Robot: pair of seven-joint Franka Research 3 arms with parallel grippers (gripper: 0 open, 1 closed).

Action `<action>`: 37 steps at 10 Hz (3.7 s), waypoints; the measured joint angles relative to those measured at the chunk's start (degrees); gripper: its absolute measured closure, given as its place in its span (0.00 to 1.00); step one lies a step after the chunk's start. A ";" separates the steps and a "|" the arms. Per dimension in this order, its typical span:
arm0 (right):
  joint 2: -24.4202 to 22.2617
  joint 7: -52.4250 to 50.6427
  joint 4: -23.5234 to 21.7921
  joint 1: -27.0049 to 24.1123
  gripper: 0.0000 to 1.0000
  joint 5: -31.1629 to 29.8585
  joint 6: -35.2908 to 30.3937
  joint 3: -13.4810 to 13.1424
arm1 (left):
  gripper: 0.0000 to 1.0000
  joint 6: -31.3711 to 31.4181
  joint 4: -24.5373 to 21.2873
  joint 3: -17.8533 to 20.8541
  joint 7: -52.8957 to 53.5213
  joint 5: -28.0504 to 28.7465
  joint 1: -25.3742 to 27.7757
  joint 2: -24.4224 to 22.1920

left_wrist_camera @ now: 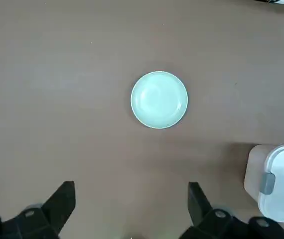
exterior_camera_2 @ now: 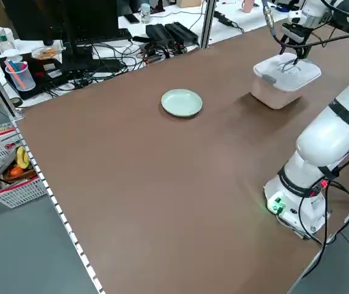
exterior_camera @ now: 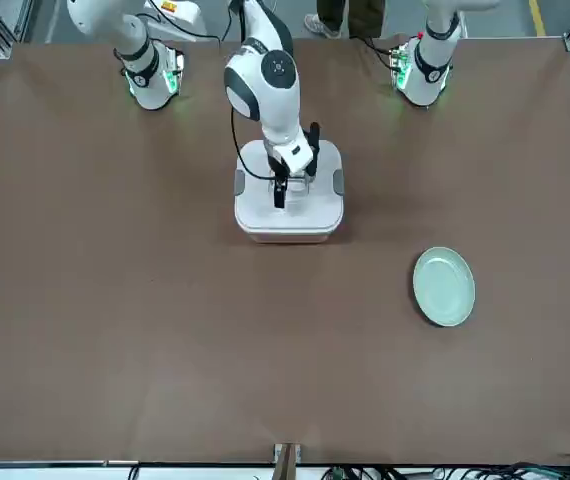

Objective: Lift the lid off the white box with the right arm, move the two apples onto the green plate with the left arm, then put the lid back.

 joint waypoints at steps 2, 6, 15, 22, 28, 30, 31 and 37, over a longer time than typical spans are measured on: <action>0.01 0.09 -0.66 0.01 0.00 0.00 0.28 0.01 | 0.00 -0.01 0.00 -0.01 -1.54 0.00 -0.03 0.00; 0.02 0.72 -1.33 0.05 0.14 0.00 1.07 0.10 | 0.01 -0.05 0.00 -0.31 -1.73 0.00 -0.25 0.00; -4.18 7.13 -1.07 0.40 0.93 0.00 -4.19 0.35 | 0.00 -0.29 0.01 -2.40 -3.66 -0.04 -0.56 0.00; -10.72 -5.87 -1.08 -16.83 0.93 1.37 -10.75 -0.48 | 0.01 -0.04 -0.11 -12.37 -16.20 -0.43 -1.10 0.50; -10.31 -26.09 -1.53 -27.07 0.93 2.59 -12.55 -0.47 | 0.04 14.69 -1.80 -37.65 -40.72 -1.25 -1.93 7.93; -9.97 -34.12 -1.81 -31.12 0.93 5.50 -12.57 -0.49 | 0.05 19.32 -2.88 -41.81 -46.59 1.37 -5.73 13.30; -9.65 -37.48 -1.90 -33.30 0.93 6.09 -12.58 -0.50 | 0.04 21.15 -3.74 -41.95 -50.04 4.56 -9.23 15.89; -8.78 -44.22 -2.08 -36.59 0.93 6.30 -12.55 -0.13 | 0.08 43.07 -13.22 -42.02 -64.39 18.42 -21.46 31.48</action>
